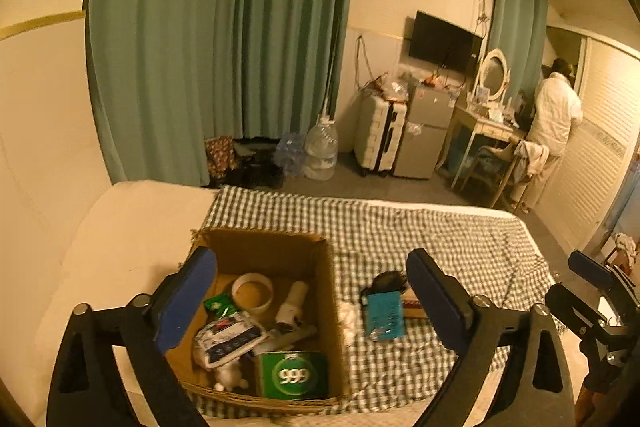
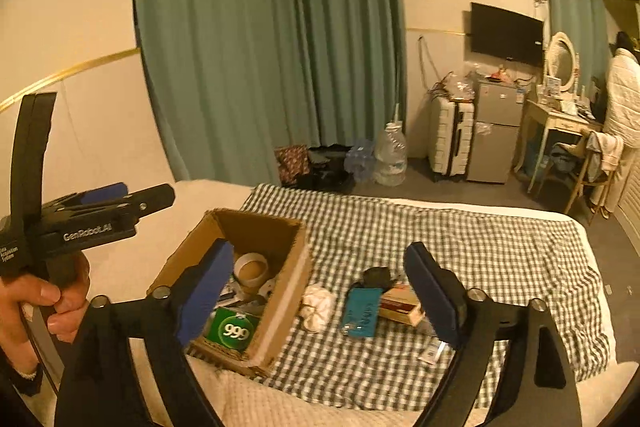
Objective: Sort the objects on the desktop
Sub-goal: 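Withdraw both open tools from the box toward the remaining items, then grasp the teal blister pack with the left tool while the right grasps the white toothpaste tube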
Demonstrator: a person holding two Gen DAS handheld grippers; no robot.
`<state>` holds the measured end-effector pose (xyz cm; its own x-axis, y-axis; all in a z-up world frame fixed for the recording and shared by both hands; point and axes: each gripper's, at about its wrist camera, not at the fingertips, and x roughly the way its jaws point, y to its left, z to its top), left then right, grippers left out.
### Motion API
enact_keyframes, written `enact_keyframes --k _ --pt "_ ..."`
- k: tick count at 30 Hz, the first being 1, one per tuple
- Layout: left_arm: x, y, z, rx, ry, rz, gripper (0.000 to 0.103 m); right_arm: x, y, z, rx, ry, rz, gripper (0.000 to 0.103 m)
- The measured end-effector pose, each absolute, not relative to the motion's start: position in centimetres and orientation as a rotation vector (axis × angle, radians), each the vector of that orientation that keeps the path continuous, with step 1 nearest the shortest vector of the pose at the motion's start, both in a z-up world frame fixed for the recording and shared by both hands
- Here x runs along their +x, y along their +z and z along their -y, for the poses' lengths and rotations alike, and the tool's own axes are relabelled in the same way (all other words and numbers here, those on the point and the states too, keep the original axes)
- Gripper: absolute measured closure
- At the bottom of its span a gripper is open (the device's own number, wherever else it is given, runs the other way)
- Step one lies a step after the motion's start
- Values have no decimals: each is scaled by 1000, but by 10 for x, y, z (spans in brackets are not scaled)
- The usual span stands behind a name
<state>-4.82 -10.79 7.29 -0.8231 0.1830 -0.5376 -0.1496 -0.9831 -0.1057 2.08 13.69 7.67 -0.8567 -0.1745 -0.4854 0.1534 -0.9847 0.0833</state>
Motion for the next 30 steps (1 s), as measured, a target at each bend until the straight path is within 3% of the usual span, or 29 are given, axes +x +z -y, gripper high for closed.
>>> enact_keyframes --k 3,18,30 --pt "-42 78 93 -799 2852 93 0 31 80 -154 743 -2896 70 0" --pt "-36 59 17 -757 2812 -6 0 51 65 -230 686 -3059 125 0" --pt "-60 0 -25 -887 2793 -38 0 34 -5 -258 749 -3114 -32 0"
